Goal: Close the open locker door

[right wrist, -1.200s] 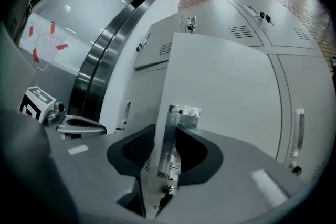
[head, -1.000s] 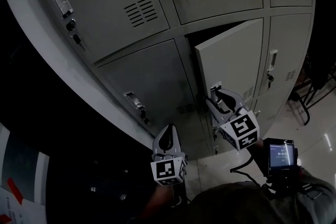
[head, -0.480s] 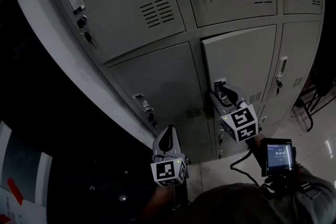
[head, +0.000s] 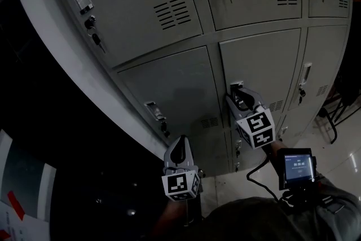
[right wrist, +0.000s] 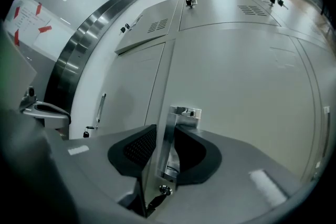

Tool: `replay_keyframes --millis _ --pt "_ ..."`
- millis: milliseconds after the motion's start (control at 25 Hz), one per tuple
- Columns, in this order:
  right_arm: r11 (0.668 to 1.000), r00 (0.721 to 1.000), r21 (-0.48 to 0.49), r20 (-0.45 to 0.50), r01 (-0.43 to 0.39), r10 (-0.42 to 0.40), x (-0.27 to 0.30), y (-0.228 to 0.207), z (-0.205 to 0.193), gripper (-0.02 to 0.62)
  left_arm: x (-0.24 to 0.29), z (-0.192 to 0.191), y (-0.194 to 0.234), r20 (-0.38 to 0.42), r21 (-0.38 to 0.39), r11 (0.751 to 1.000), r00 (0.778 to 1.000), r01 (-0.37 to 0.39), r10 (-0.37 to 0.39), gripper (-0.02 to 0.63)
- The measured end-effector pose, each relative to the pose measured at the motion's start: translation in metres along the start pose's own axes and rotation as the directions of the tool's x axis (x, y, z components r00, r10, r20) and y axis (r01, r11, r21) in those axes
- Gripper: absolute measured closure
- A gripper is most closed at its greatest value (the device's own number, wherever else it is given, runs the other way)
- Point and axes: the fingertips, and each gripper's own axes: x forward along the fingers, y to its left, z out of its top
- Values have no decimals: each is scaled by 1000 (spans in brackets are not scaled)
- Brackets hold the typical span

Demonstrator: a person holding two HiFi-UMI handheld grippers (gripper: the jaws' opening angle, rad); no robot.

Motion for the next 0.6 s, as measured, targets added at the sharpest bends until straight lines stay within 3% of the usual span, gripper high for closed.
replay_keyframes --millis 600 --pt "997 999 -65 5 49 -49 3 -2 0 466 0 1 5 -11 3 1000 1000 -6 6 604"
